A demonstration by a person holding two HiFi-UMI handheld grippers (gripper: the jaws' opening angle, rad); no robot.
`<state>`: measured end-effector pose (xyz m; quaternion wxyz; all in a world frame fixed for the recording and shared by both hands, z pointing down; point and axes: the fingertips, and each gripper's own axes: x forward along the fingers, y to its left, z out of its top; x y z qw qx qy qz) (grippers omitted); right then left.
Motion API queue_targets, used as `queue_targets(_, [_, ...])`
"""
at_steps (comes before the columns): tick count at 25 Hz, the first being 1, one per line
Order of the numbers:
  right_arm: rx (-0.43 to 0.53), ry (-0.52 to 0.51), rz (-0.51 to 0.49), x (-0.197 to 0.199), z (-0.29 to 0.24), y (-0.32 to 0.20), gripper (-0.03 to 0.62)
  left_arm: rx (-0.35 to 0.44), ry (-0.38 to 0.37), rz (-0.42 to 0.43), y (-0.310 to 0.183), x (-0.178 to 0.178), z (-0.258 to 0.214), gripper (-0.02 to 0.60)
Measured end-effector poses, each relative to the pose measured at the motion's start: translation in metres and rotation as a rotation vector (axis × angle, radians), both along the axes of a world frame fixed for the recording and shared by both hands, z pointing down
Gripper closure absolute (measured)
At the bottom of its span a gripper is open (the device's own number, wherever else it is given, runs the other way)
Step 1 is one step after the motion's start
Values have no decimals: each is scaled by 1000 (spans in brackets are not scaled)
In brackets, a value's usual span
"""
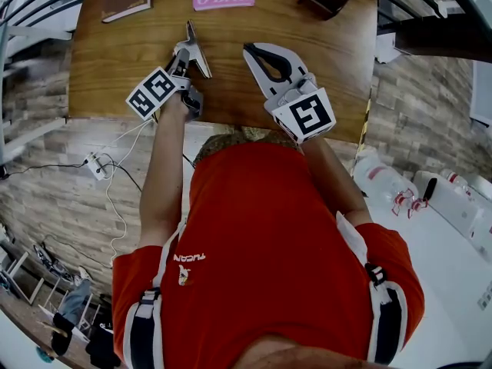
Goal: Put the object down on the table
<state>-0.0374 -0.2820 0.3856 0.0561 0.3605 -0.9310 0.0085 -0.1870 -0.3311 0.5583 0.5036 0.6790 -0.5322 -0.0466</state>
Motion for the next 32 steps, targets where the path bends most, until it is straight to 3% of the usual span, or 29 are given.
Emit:
queue_targets(5, [1, -7, 0, 0, 1, 1, 569, 0, -38, 26, 2, 2, 2, 464])
queue_targets(10, [5, -9, -7, -4, -1, 4, 569, 4, -121, 49, 6, 2, -1, 359])
queue_targets(18, [10, -23, -11, -3, -4, 5, 569, 71, -275, 35, 13, -10, -20, 328])
queue_targets(22, [0, -56, -19, -5, -6, 9, 569, 187, -368, 35, 19, -12, -50, 328])
queue_targets(26, [-14, -94, -23, -3, -10, 11, 569, 369, -474, 51, 26, -4, -95, 328])
queue_targets(32, [-3, -124, -43, -5, -21, 21, 569, 591, -517, 106, 50, 19, -157, 380])
